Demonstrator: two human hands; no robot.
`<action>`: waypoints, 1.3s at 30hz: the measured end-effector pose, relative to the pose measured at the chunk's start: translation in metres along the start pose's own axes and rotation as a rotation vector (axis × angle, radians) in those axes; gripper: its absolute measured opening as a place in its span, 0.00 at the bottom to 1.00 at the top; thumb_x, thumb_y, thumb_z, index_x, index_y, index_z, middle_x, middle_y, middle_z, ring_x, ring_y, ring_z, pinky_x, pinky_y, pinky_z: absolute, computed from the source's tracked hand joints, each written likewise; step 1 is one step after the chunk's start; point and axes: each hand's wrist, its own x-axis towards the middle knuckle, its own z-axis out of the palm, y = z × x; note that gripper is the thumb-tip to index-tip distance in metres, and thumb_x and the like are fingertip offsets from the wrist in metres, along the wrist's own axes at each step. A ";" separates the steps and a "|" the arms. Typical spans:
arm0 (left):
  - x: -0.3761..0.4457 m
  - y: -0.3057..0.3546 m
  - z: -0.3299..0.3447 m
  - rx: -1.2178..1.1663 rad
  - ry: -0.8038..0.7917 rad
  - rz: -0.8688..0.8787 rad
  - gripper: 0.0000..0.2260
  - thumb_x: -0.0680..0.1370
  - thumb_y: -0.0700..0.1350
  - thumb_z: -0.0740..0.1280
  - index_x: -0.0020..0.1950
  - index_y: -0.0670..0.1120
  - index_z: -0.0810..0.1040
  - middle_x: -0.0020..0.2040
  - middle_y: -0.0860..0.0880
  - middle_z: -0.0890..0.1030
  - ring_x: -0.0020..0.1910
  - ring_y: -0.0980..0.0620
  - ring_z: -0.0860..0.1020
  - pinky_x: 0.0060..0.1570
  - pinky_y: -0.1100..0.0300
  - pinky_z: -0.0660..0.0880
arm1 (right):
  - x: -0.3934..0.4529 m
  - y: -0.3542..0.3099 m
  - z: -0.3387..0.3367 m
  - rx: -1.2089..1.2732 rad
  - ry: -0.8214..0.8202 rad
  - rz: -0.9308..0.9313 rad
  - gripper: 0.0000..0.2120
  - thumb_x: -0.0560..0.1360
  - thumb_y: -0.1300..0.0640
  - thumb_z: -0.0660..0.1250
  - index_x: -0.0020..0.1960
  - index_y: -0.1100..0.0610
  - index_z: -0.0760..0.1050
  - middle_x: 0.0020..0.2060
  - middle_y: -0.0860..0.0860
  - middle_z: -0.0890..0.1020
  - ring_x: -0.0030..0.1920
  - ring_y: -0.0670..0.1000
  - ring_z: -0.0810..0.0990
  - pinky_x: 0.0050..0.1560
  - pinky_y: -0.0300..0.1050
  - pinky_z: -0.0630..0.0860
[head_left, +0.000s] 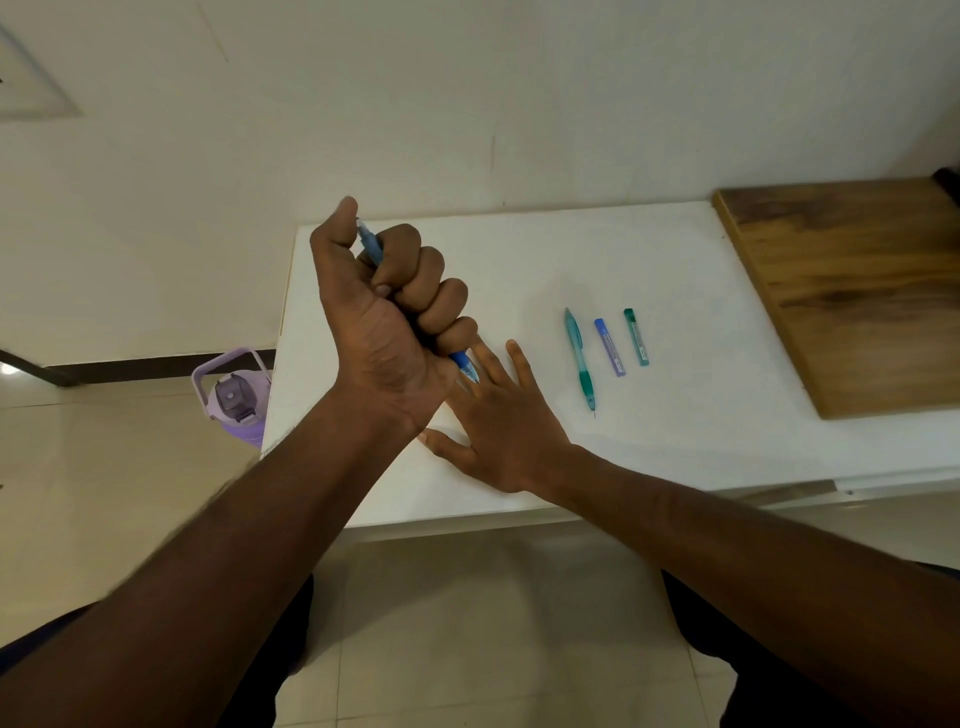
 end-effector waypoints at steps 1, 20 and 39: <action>0.000 0.000 0.000 0.003 0.004 0.000 0.26 0.85 0.60 0.47 0.30 0.51 0.53 0.27 0.53 0.51 0.25 0.54 0.49 0.27 0.64 0.49 | 0.000 0.000 0.001 0.000 0.002 0.000 0.37 0.80 0.28 0.53 0.80 0.50 0.64 0.80 0.54 0.70 0.81 0.62 0.66 0.77 0.73 0.61; -0.001 -0.004 0.001 0.061 0.066 0.005 0.25 0.86 0.58 0.49 0.30 0.51 0.53 0.27 0.53 0.52 0.25 0.54 0.49 0.26 0.64 0.51 | -0.001 0.001 0.003 0.007 0.043 -0.007 0.36 0.80 0.28 0.55 0.78 0.51 0.67 0.79 0.55 0.71 0.80 0.62 0.67 0.76 0.74 0.63; -0.003 -0.008 0.005 0.099 0.033 -0.028 0.26 0.86 0.57 0.48 0.29 0.50 0.53 0.26 0.53 0.52 0.25 0.54 0.49 0.27 0.65 0.49 | -0.001 -0.003 -0.011 0.009 -0.067 0.026 0.38 0.80 0.28 0.52 0.78 0.52 0.70 0.77 0.53 0.73 0.80 0.60 0.67 0.79 0.71 0.58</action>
